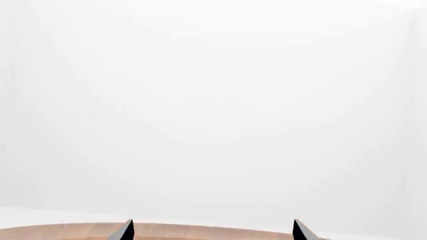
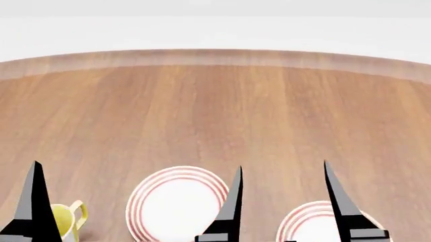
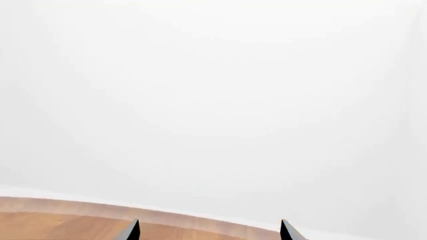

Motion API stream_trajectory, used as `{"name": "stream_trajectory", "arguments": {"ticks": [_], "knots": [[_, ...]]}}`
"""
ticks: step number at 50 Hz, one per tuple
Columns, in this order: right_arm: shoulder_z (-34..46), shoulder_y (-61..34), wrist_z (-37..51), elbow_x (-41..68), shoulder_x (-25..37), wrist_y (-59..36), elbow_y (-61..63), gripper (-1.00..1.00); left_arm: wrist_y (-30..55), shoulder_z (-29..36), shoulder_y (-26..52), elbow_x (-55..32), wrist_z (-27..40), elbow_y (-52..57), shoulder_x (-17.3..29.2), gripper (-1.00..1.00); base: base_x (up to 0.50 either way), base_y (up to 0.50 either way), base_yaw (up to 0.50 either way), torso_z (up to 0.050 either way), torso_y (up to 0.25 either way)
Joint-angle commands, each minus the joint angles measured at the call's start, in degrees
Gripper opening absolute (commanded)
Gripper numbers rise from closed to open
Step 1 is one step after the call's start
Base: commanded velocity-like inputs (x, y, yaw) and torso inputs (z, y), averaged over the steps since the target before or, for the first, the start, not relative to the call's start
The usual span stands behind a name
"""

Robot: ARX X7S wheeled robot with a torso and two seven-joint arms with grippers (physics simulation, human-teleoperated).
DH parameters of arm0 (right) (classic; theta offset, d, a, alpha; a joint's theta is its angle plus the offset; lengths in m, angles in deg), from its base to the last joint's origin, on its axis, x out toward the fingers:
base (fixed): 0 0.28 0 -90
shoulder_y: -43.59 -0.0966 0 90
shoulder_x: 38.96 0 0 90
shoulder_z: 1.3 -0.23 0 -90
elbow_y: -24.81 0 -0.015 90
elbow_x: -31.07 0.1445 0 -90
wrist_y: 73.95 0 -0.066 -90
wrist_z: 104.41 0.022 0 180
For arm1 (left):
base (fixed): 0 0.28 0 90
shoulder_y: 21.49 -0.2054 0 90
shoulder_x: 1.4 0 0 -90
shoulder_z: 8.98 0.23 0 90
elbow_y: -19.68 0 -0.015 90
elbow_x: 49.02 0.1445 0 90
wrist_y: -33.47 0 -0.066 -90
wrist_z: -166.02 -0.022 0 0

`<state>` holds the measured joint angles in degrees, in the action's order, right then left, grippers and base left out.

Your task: Put the white mug on the left plate.

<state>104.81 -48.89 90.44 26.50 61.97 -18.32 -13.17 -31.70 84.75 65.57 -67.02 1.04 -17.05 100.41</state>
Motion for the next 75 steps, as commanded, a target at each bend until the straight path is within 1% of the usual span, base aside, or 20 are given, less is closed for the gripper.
{"name": "stream_trajectory", "arguments": {"ticks": [1,21,23,25,28,29,33,34,36,37,38,46,75], "knots": [[0.76,-0.10,0.49,-0.03,0.77,-0.26,0.11,1.00,-0.40,0.15,0.05,-0.34,0.50,-0.33,0.56,1.00,0.00,0.50,0.00,0.000,0.000],[1.30,-0.61,1.00,0.94,1.40,-0.53,-0.09,1.00,-0.54,0.75,0.22,-0.76,1.50,-0.31,1.38,1.00,0.00,0.50,0.00,0.000,0.000],[1.45,-0.72,1.17,0.76,1.46,-1.05,-0.03,1.00,-0.80,0.77,0.10,-0.76,1.53,-0.41,1.46,1.00,0.00,0.50,0.00,0.000,0.000],[1.65,-1.57,1.52,0.07,1.25,-4.40,0.02,1.00,-0.54,0.73,0.21,-0.95,1.72,-0.15,1.57,1.00,0.00,0.50,0.00,0.000,0.000],[2.05,-1.77,2.25,-0.96,1.43,-5.17,-0.02,1.00,-0.46,0.79,0.26,-1.05,1.91,-0.05,1.69,1.00,0.00,0.50,0.00,0.000,0.000],[-0.23,-0.17,2.64,1.46,0.51,-0.19,-0.19,1.00,-0.53,0.88,0.21,-1.01,1.94,-0.06,1.72,1.00,0.00,0.00,0.00,0.000,0.000],[0.46,0.18,3.43,-0.12,1.42,0.30,-0.08,1.00,-0.44,1.03,0.21,-1.06,2.20,0.10,1.90,1.00,0.00,0.00,0.00,0.000,0.000],[0.50,0.48,3.40,0.10,1.59,1.69,0.10,1.00,-0.50,1.14,0.11,-0.99,2.25,0.13,1.93,1.00,0.00,0.00,0.00,0.000,0.000],[0.10,0.53,3.58,0.60,1.33,1.42,-0.31,1.00,-0.36,1.18,0.18,-1.08,2.40,0.24,2.02,1.00,0.00,0.00,0.00,0.000,0.000],[-1.17,1.32,3.19,2.82,0.94,4.33,-0.88,1.00,-0.29,1.16,0.24,-1.18,2.47,0.30,2.06,1.00,0.00,0.00,0.00,0.000,0.000],[-0.69,1.07,3.44,1.98,1.19,3.35,-0.71,1.00,-0.18,1.13,0.31,-1.26,2.56,0.36,2.11,1.00,0.00,0.00,-0.18,0.000,0.000],[-2.06,2.08,4.26,3.17,1.17,5.60,-0.29,1.00,-0.81,1.54,0.24,-1.27,2.59,-0.16,2.42,1.00,0.00,0.00,-0.50,0.000,0.000],[-1.46,1.79,5.58,4.00,2.26,5.37,-0.16,1.00,-1.75,2.68,0.17,-1.93,3.86,-0.53,3.82,1.00,0.00,0.00,-0.50,0.000,0.000]]}}
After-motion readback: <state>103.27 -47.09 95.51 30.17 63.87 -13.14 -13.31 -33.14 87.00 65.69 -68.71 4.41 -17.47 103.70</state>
